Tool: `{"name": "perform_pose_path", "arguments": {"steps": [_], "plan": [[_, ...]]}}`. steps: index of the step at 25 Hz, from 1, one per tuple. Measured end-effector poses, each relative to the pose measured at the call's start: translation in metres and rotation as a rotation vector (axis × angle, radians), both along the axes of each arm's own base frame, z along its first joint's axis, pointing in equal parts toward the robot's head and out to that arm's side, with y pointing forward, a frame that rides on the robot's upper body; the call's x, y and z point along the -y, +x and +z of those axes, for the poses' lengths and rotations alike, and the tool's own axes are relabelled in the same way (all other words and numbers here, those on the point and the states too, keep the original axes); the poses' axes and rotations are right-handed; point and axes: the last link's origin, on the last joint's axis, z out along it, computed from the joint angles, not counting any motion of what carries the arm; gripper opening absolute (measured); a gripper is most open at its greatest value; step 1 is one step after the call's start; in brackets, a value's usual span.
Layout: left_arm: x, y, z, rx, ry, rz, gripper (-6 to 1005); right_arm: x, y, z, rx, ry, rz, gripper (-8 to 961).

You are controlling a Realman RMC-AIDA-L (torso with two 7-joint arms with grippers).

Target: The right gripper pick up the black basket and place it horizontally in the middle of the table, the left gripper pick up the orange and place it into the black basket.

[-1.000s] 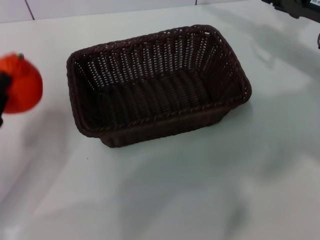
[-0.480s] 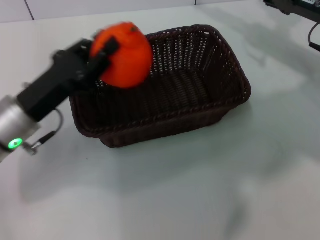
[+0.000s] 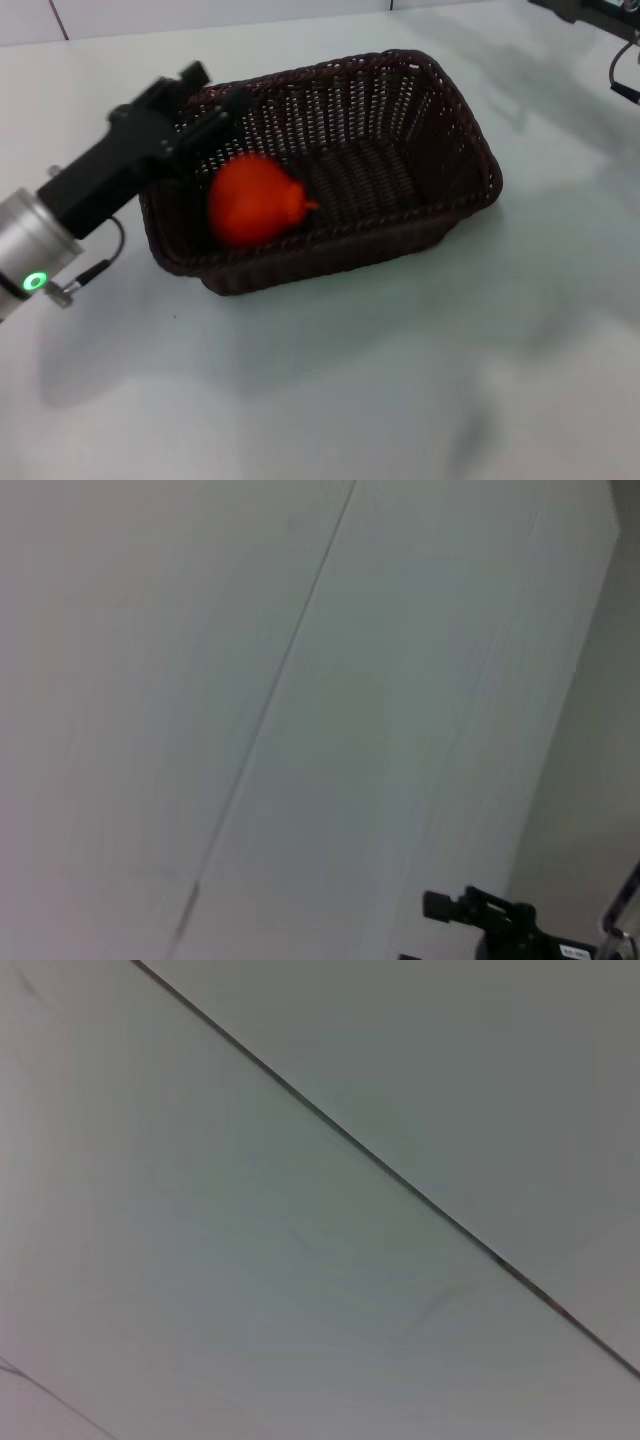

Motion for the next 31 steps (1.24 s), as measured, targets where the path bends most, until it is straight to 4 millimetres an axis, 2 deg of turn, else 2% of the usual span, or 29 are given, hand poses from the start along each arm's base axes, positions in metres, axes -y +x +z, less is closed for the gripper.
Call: {"name": "perform_pose_path", "arguments": {"steps": [3, 6, 11, 14, 15, 16, 21, 25, 31], "plan": [[0.009, -0.010, 0.018, 0.028, 0.110, -0.009, 644, 0.000, -0.005, 0.002, 0.003, 0.068, 0.047, 887], [0.024, -0.028, 0.045, 0.083, 0.293, 0.030, 740, 0.002, -0.011, 0.003, 0.041, 0.169, 0.117, 886], [0.059, -0.064, 0.079, 0.144, 0.607, 0.163, 917, 0.003, -0.015, 0.004, 0.220, 0.380, 0.221, 887], [0.083, -0.084, 0.092, 0.151, 0.763, 0.260, 927, 0.005, -0.011, 0.003, 0.321, 0.528, 0.232, 887], [0.089, -0.088, 0.095, 0.142, 0.797, 0.280, 930, 0.007, -0.004, 0.006, 0.370, 0.648, 0.191, 887], [0.094, -0.092, 0.097, 0.127, 0.827, 0.296, 933, 0.007, -0.004, 0.006, 0.370, 0.648, 0.191, 887], [0.117, -0.109, 0.106, 0.067, 0.937, 0.385, 933, 0.016, 0.013, 0.020, 0.485, 0.912, 0.043, 886], [0.127, -0.114, 0.106, 0.081, 0.967, 0.430, 933, 0.017, 0.015, 0.022, 0.497, 0.936, 0.024, 886], [0.127, -0.114, 0.103, 0.095, 0.961, 0.439, 933, 0.017, 0.017, 0.021, 0.499, 0.931, 0.009, 886]]}}
